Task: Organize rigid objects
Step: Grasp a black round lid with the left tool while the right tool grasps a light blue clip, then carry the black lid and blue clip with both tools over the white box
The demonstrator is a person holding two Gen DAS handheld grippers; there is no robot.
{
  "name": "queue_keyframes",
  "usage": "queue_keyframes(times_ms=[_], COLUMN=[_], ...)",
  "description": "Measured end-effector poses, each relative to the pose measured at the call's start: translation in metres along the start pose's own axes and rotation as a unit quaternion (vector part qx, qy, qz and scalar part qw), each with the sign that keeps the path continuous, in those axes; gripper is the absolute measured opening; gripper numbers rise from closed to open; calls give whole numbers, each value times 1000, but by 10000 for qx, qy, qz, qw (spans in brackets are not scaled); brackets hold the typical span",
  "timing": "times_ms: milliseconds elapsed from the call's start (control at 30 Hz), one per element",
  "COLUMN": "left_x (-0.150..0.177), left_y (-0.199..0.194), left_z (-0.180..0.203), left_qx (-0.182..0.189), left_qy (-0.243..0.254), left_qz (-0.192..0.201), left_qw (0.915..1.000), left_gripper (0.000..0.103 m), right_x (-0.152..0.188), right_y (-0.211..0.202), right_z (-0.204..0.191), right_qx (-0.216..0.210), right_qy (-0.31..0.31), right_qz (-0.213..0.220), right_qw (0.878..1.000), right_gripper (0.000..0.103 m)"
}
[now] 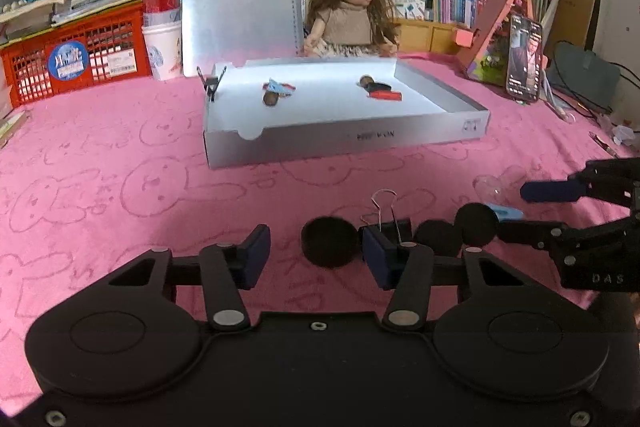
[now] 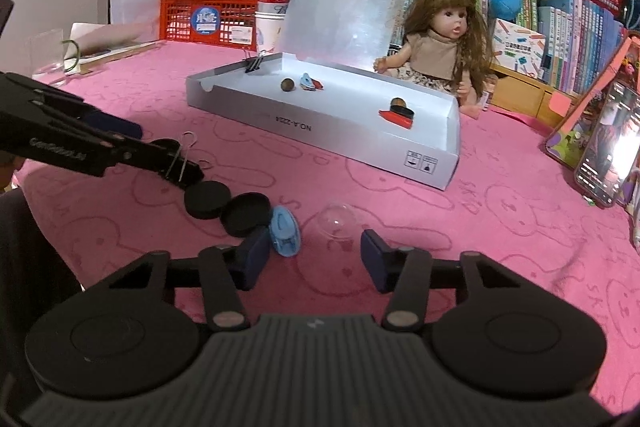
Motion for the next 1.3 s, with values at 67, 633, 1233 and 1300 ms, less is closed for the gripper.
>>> queue_keyframes(times_ms=[67,633,1233,1300], left_x=[-1,-2,-33,-36], left_y=[5,8,1,1], left_z=[0,11,15,16], left_qx=[-54,16,-80,-85], left_qy=[-26,-51,-130,-119], left_qz=[13,94,208,229], left_qw=[10000,9999,9997,9996], left_gripper=[47,31,31,31], right_x=[-1,-7,-29,-32], right_y=[2,10,0,1], right_z=[-1,-8,12,14], right_qx=[-46,-321,119,165], right_qy=[42,265,670,700], right_qz=[-1,25,201,194], right_qw=[10000,9991,9975,9972], right_gripper=[49,22,21,21])
Point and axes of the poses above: each gripper's, at about its wrist camera, not at the fingertips, and y roughly the way its jaws point, z to its right, x to its underside, the point moved 6 cm from there along y, roughly the way its jaws point, and after that the axes turned 2 degrees about -z, right-handed, at the moved point
